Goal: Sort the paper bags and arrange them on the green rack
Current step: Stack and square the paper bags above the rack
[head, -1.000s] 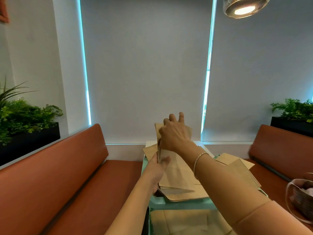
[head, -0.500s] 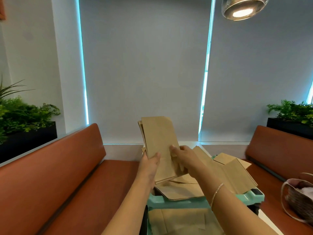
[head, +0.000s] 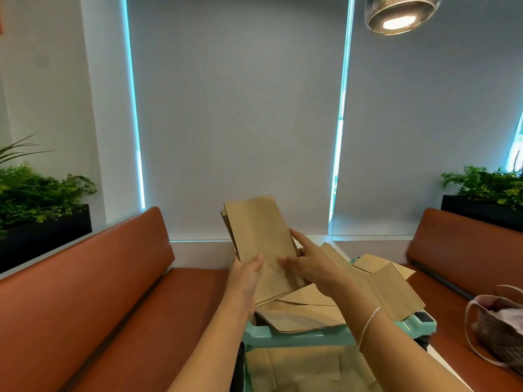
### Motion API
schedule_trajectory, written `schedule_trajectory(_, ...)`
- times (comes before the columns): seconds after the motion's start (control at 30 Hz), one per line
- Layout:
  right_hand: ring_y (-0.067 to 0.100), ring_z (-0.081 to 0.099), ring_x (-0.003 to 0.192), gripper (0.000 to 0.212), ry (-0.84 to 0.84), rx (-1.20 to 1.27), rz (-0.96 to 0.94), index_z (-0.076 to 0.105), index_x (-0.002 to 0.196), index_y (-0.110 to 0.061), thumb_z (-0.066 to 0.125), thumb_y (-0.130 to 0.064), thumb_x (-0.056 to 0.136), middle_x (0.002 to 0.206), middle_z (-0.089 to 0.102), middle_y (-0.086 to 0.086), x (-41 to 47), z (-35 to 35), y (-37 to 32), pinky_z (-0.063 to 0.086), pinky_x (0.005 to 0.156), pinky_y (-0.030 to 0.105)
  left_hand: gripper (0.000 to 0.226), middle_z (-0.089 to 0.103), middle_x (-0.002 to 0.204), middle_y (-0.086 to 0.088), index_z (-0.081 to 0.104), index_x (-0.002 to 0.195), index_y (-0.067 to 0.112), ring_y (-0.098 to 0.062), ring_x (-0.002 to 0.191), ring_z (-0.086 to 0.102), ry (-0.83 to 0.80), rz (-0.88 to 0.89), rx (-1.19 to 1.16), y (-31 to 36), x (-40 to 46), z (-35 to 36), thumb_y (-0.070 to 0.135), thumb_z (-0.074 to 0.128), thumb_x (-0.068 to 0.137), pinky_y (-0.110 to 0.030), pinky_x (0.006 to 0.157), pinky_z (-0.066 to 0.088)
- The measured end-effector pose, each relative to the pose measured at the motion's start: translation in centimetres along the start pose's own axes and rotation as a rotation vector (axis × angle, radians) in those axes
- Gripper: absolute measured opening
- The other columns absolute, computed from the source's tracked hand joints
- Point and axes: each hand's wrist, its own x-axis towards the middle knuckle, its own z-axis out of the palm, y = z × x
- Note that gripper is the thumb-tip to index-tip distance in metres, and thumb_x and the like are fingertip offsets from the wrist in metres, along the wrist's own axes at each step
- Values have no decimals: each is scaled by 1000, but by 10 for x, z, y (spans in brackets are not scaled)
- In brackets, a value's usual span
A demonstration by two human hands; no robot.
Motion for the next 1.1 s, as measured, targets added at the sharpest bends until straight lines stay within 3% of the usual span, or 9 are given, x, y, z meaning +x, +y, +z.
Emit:
schedule_trajectory(0.1, 22, 51, 106, 61, 106, -29, 31, 31, 143, -27, 58, -38, 89, 125, 53, 7, 6, -12, 1, 46, 86, 34, 26, 63, 113, -12, 50, 117, 17, -31, 106, 60, 50, 41, -37, 0, 1, -1, 6, 52, 94, -53, 96, 46)
schedule_trajectory(0.17, 25, 52, 115, 63, 220, -234, 76, 35, 141, -22, 60, -44, 87, 130, 53, 9, 15, -22, 12, 45, 96, 38, 23, 62, 110, -11, 50, 113, 19, -31, 104, 60, 84, 37, -57, 0, 2, -2, 5, 52, 94, -53, 94, 47)
schedule_trajectory(0.33, 23, 57, 101, 60, 247, -728, 360, 45, 132, -6, 65, -33, 82, 117, 59, 7, 32, -45, 44, 51, 88, 33, 21, 62, 103, -9, 49, 112, 19, -30, 99, 60, 89, 4, -76, 1, 1, -1, 6, 51, 95, -50, 88, 50)
schedule_trajectory(0.43, 19, 57, 93, 67, 215, -729, 455, 37, 138, -2, 64, -32, 84, 124, 55, 9, 28, -43, 45, 52, 83, 29, 20, 62, 100, -8, 49, 109, 20, -29, 98, 60, 88, 1, -81, 2, 1, 0, 5, 51, 95, -53, 91, 49)
schedule_trajectory(0.67, 24, 55, 109, 70, 222, -677, 539, 36, 135, -4, 71, -27, 80, 133, 45, 11, 31, -41, 48, 50, 91, 30, 18, 63, 99, -7, 50, 98, 23, -29, 97, 61, 76, -8, -65, 1, -1, -1, 6, 51, 95, -52, 88, 50)
schedule_trajectory(0.8, 28, 58, 104, 90, 245, -607, 653, 32, 137, -4, 82, -29, 66, 117, 55, 12, 32, -36, 49, 53, 88, 37, 19, 63, 98, -6, 51, 94, 24, -28, 96, 60, 67, -8, -65, 2, -2, 0, 5, 51, 95, -51, 88, 50)
schedule_trajectory(0.9, 25, 60, 97, 61, 270, -609, 645, 48, 123, -7, 77, -25, 73, 113, 57, 9, 37, -37, 52, 54, 85, 33, 21, 63, 101, -7, 51, 93, 26, -30, 100, 60, 63, -7, -63, 4, -4, 0, 5, 51, 95, -54, 92, 48)
schedule_trajectory(1.0, 19, 55, 85, 14, 246, -615, 557, 55, 87, -10, 66, -18, 82, 90, 56, 6, 43, -47, 50, 49, 71, 24, 20, 63, 100, -6, 50, 93, 25, -30, 101, 60, 70, -5, -57, 3, -4, 0, 5, 51, 95, -54, 93, 48)
schedule_trajectory(1.1, 23, 53, 80, 6, 334, -555, 395, 57, 82, -6, 61, -11, 81, 80, 54, 7, 42, -61, 32, 42, 59, 26, 19, 63, 97, -5, 51, 102, 22, -30, 103, 60, 80, 4, -69, 2, -2, 0, 4, 51, 94, -53, 94, 47)
